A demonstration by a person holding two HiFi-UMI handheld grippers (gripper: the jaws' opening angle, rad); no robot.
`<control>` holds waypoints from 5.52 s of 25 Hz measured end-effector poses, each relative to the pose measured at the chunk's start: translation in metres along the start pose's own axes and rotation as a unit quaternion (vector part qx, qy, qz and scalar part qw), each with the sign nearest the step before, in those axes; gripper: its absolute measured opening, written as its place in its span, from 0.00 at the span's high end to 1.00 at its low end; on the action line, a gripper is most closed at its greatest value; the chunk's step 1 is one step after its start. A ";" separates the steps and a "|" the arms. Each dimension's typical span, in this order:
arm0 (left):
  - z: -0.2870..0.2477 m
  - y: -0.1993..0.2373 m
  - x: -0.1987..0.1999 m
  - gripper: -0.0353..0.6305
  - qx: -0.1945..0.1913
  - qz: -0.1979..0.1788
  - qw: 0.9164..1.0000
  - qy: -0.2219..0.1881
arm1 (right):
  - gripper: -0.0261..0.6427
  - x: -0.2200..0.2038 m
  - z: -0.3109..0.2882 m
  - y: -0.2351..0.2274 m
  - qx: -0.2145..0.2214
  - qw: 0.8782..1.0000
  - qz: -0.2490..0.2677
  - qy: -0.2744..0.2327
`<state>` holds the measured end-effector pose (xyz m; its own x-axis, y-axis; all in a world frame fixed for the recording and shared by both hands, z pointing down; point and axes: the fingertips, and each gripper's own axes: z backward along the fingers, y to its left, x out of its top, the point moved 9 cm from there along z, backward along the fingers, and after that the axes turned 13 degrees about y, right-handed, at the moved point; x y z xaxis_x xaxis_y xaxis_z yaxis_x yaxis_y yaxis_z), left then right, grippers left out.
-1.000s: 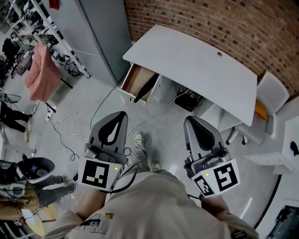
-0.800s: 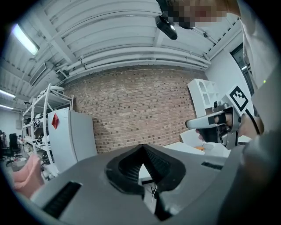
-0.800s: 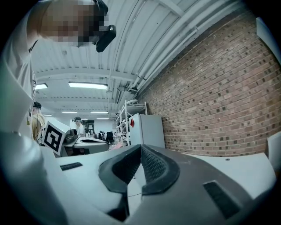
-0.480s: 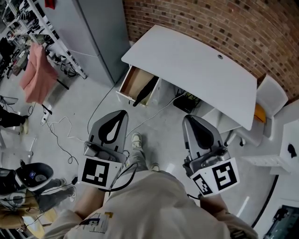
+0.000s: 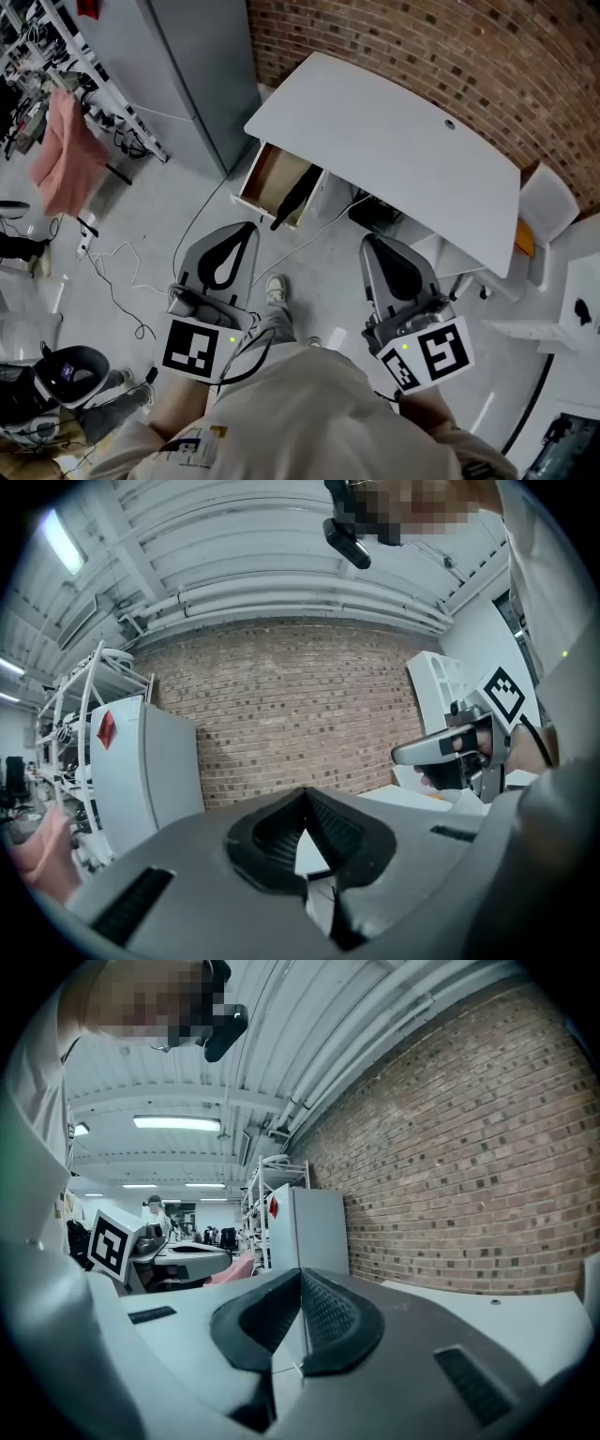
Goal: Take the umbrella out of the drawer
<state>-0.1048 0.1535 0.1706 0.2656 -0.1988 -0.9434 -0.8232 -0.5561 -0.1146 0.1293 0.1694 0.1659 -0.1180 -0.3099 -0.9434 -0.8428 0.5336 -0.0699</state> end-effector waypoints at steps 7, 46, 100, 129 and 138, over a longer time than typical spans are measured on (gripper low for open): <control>-0.037 0.060 -0.001 0.94 0.002 -0.003 1.000 0.003 | 0.95 0.022 -0.071 -0.008 -0.001 1.000 0.005 0.012; -0.161 0.160 0.016 0.94 -0.026 -0.021 0.999 0.018 | 0.95 0.057 -0.220 -0.092 -0.027 0.999 -0.011 0.043; -0.369 0.111 -0.238 0.74 -0.129 -0.055 0.973 0.185 | 0.95 -0.183 -0.356 -0.176 0.043 0.978 -0.075 0.192; -0.426 0.065 -0.487 0.68 -0.166 -0.015 0.933 0.319 | 0.95 -0.343 -0.401 -0.160 0.029 0.958 -0.119 0.258; -0.434 0.061 -0.500 0.84 -0.123 0.003 0.945 0.303 | 0.95 -0.354 -0.400 -0.165 0.028 0.956 -0.121 0.266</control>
<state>-0.0699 -0.1312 0.7705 0.5624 -0.5865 -0.5829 -0.7032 -0.7101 0.0359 0.1000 -0.1241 0.6410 -0.1869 -0.7778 -0.6000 -0.8516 0.4328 -0.2957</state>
